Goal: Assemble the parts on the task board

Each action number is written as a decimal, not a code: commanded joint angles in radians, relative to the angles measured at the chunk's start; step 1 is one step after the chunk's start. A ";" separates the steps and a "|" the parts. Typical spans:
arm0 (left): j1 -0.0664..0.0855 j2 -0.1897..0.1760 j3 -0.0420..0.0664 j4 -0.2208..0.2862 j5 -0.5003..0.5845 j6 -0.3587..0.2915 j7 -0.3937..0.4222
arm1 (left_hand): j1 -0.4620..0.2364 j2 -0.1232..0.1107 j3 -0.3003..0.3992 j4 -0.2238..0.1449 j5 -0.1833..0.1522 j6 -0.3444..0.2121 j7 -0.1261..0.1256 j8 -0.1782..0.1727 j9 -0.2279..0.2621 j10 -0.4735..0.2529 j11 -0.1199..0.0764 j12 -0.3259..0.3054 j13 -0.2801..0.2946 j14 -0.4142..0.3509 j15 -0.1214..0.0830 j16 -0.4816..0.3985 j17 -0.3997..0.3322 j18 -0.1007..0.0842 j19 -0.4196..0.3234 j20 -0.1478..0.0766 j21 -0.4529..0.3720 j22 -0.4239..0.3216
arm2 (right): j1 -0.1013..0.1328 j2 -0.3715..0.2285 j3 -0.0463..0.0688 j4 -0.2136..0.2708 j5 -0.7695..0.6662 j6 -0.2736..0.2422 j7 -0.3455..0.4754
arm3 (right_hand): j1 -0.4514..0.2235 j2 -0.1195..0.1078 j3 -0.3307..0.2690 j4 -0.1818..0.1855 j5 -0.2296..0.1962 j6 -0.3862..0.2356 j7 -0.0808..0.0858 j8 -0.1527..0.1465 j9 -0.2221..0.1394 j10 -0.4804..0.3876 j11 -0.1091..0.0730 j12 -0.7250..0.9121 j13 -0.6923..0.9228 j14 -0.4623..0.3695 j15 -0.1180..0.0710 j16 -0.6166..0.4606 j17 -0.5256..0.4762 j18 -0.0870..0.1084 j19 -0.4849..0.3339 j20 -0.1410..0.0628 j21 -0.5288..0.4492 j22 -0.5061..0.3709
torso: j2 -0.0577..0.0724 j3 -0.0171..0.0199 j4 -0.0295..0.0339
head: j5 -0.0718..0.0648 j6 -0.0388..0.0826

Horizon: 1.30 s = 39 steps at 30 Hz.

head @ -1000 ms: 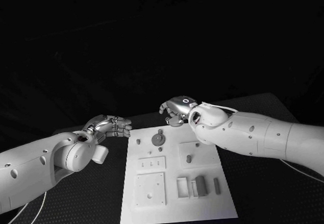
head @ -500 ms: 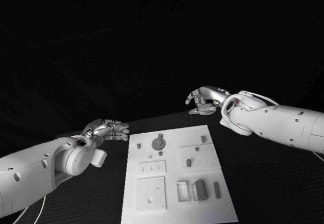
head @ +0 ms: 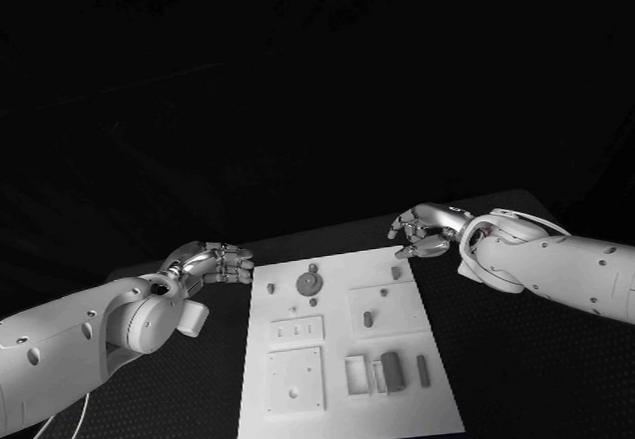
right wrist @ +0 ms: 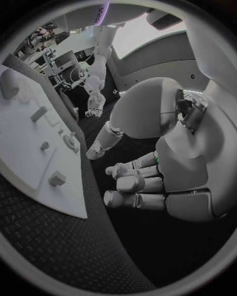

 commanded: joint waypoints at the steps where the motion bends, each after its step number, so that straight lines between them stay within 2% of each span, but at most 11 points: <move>1: -0.002 0.002 0.001 0.003 -0.004 0.022 0.018 | -0.003 0.003 -0.002 -0.002 -0.004 0.007 0.001 0.004 0.001 0.008 0.000 -0.003 0.002 0.006 -0.001 -0.006 0.001 0.018 0.001 0.005 -0.007 0.002 | -0.013 0.006 0.000 -0.014 -0.010 0.034 0.029 | 0.003 -0.005 -0.007 0.001 0.001 0.018 0.029 -0.006 0.001 -0.007 -0.001 0.000 -0.001 -0.009 0.001 -0.005 0.000 0.042 -0.008 -0.001 -0.006 0.017 | 0.000 -0.0001 0.0157 | -0.010 0.001; 5: -0.006 0.002 0.001 0.005 -0.004 0.023 0.016 | -0.003 0.003 -0.003 -0.002 -0.004 0.005 0.002 0.003 0.001 0.008 0.000 -0.003 0.002 0.006 -0.001 -0.007 0.002 0.017 0.001 0.005 -0.007 0.002 | -0.034 0.005 0.000 -0.016 -0.010 0.044 0.034 | 0.004 -0.011 -0.012 0.003 0.001 0.003 0.029 -0.015 -0.002 -0.013 0.000 0.000 -0.003 -0.016 0.001 -0.006 0.000 0.042 -0.014 0.003 -0.008 0.018 | 0.002 -0.0023 0.0179 | -0.015 -0.001; 9: -0.007 0.001 0.001 0.003 -0.005 0.022 0.014 | -0.004 0.003 -0.003 -0.002 -0.004 0.003 0.003 0.002 0.001 0.007 0.000 -0.004 0.002 0.005 -0.001 -0.008 0.003 0.017 0.001 0.005 -0.008 0.002 | -0.045 0.006 0.000 -0.019 -0.010 0.046 0.036 | 0.006 -0.016 -0.014 0.004 0.002 -0.011 0.030 -0.023 -0.004 -0.021 0.001 -0.002 -0.004 -0.024 0.002 -0.007 0.000 0.042 -0.021 0.007 -0.012 0.017 | 0.002 -0.0035 0.0175 | -0.016 -0.002; 14: -0.009 0.002 0.001 0.002 -0.005 0.023 0.013 | -0.004 0.003 -0.004 -0.003 -0.004 0.002 0.004 0.001 0.000 0.006 0.001 -0.005 0.002 0.005 0.000 -0.009 0.003 0.017 0.000 0.005 -0.008 0.003 | -0.055 0.016 0.000 -0.031 -0.010 0.046 0.035 | 0.007 -0.019 -0.016 0.006 0.002 -0.024 0.033 -0.031 -0.007 -0.026 0.003 -0.003 -0.004 -0.030 0.004 -0.007 0.000 0.042 -0.025 0.010 -0.013 0.018 | 0.003 -0.0059 0.0184 | -0.014 -0.003; 18: -0.010 0.003 0.001 0.001 -0.005 0.022 0.011 | -0.005 0.003 -0.004 -0.002 -0.004 0.002 0.004 0.000 0.000 0.006 0.001 -0.006 0.002 0.005 0.000 -0.010 0.004 0.017 0.000 0.005 -0.009 0.003 | -0.060 0.029 0.000 -0.048 -0.012 0.047 0.031 | 0.007 -0.018 -0.016 0.007 0.002 -0.026 0.033 -0.032 -0.008 -0.027 0.004 -0.002 -0.004 -0.030 0.005 -0.007 0.000 0.042 -0.025 0.010 -0.013 0.018 | 0.003 -0.0064 0.0188 | -0.013 -0.006; 20: -0.011 0.003 0.001 0.001 -0.005 0.022 0.011 | -0.005 0.003 -0.004 -0.002 -0.004 0.001 0.005 0.000 0.000 0.005 0.001 -0.006 0.002 0.005 0.000 -0.010 0.004 0.017 0.000 0.005 -0.009 0.003 | -0.065 0.038 0.000 -0.057 -0.014 0.040 0.029 | 0.008 -0.016 -0.016 0.008 0.002 -0.025 0.033 -0.031 -0.007 -0.026 0.004 -0.001 -0.004 -0.030 0.005 -0.006 0.000 0.042 -0.024 0.010 -0.013 0.018 | 0.004 -0.0076 0.0183 | -0.013 -0.005; 25: -0.011 0.004 0.001 -0.001 -0.005 0.022 0.010 | -0.005 0.003 -0.004 -0.002 -0.004 0.000 0.005 -0.001 0.000 0.005 0.001 -0.007 0.002 0.005 0.000 -0.011 0.004 0.017 0.000 0.005 -0.009 0.003 | -0.071 0.054 0.000 -0.081 -0.031 0.032 0.022 | 0.009 -0.011 -0.016 0.010 0.002 -0.025 0.034 -0.031 -0.007 -0.025 0.004 0.001 -0.004 -0.028 0.005 -0.003 0.001 0.042 -0.020 0.010 -0.011 0.018 | 0.004 -0.0078 0.0184 | -0.015 -0.006; 30: -0.012 0.006 0.001 -0.003 -0.005 0.023 0.009 | -0.006 0.003 -0.004 -0.002 -0.004 0.000 0.005 -0.001 0.000 0.005 0.001 -0.007 0.002 0.005 0.000 -0.011 0.005 0.017 0.000 0.005 -0.009 0.003 | -0.081 0.070 0.000 -0.109 -0.031 0.046 0.026 | 0.007 -0.003 -0.017 0.015 0.002 -0.022 0.035 -0.030 -0.006 -0.021 0.005 0.005 -0.004 -0.025 0.006 0.002 0.002 0.042 -0.015 0.009 -0.008 0.018 | 0.005 -0.0086 0.0181 | -0.015 -0.006; 33: -0.012 0.007 0.001 -0.004 -0.005 0.024 0.009 | -0.006 0.004 -0.004 -0.002 -0.004 0.000 0.005 -0.001 0.000 0.005 0.001 -0.007 0.002 0.005 0.000 -0.011 0.005 0.017 0.000 0.005 -0.009 0.003 | -0.083 0.075 0.000 -0.117 -0.031 0.045 0.025 | 0.008 0.001 -0.017 0.016 0.002 -0.020 0.035 -0.029 -0.006 -0.020 0.005 0.006 -0.005 -0.024 0.006 0.003 0.002 0.042 -0.014 0.009 -0.007 0.018 | 0.005 -0.0087 0.0194 | -0.015 -0.007; 39: -0.013 0.007 0.001 -0.005 -0.005 0.023 0.007 | -0.007 0.004 -0.005 -0.001 -0.004 0.000 0.006 -0.002 0.000 0.005 0.002 -0.007 0.003 0.005 0.000 -0.012 0.005 0.017 0.000 0.005 -0.010 0.003 | -0.084 0.080 0.000 -0.126 -0.030 0.038 0.022 | 0.009 0.013 -0.018 0.017 0.002 -0.012 0.035 -0.025 -0.004 -0.016 0.005 0.010 -0.006 -0.020 0.006 0.006 0.002 0.042 -0.010 0.007 -0.004 0.018 | 0.006 -0.0095 0.0181 | -0.013 -0.008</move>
